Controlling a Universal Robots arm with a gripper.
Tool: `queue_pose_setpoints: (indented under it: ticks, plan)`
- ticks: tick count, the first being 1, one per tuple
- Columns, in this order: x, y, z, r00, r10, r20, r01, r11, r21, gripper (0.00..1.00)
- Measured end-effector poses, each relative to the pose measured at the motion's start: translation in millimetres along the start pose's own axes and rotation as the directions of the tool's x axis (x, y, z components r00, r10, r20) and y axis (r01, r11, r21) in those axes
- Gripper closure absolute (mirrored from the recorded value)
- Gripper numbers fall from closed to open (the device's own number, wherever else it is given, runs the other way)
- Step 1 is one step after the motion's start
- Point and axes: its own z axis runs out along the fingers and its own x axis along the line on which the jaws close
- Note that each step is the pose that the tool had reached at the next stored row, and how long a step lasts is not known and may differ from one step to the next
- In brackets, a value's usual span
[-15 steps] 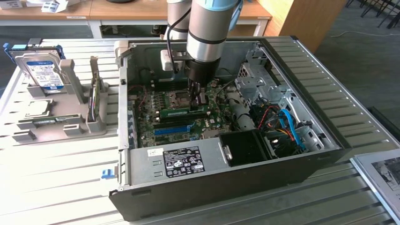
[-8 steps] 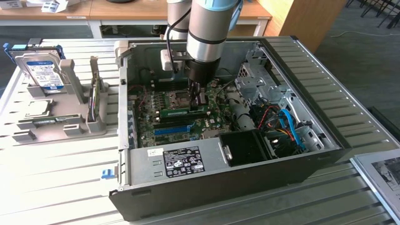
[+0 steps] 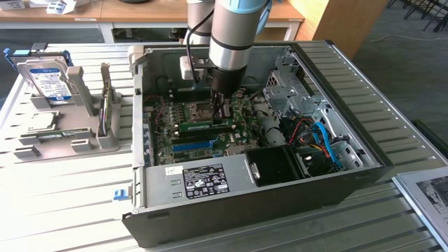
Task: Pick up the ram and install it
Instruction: 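Insert the ram into the slot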
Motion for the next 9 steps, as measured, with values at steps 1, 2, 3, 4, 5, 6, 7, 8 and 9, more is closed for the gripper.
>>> queue_pose_setpoints:
  ticks: [1,2,3,4,5,6,7,8,9]
  plan:
    - [0.0,0.0,0.2,1.0,0.0,-0.0002,0.0,1.0,-0.0001,0.88]
    - [0.0,0.0,0.3,1.0,0.0,-0.0001,0.0,1.0,-0.0001,0.88]
    - [0.0,0.0,0.4,1.0,0.0,0.0,0.0,1.0,0.0,0.88]
    - [0.0,0.0,0.4,1.0,0.0,0.0,0.0,1.0,0.0,0.88]
    - [0.0,0.0,0.4,1.0,-0.001,0.0,0.001,1.0,0.0,0.88]
    - [0.0,0.0,0.4,1.0,-0.001,0.0,0.001,1.0,0.0,0.88]
    - [0.0,-0.1,0.4,1.0,-0.002,0.0001,0.002,1.0,0.0,0.88]
    - [0.1,-0.2,0.4,1.0,-0.002,0.0,0.002,1.0,0.0,0.88]
    - [0.3,-0.4,0.2,1.0,-0.003,0.0003,0.003,1.0,0.0,0.88]
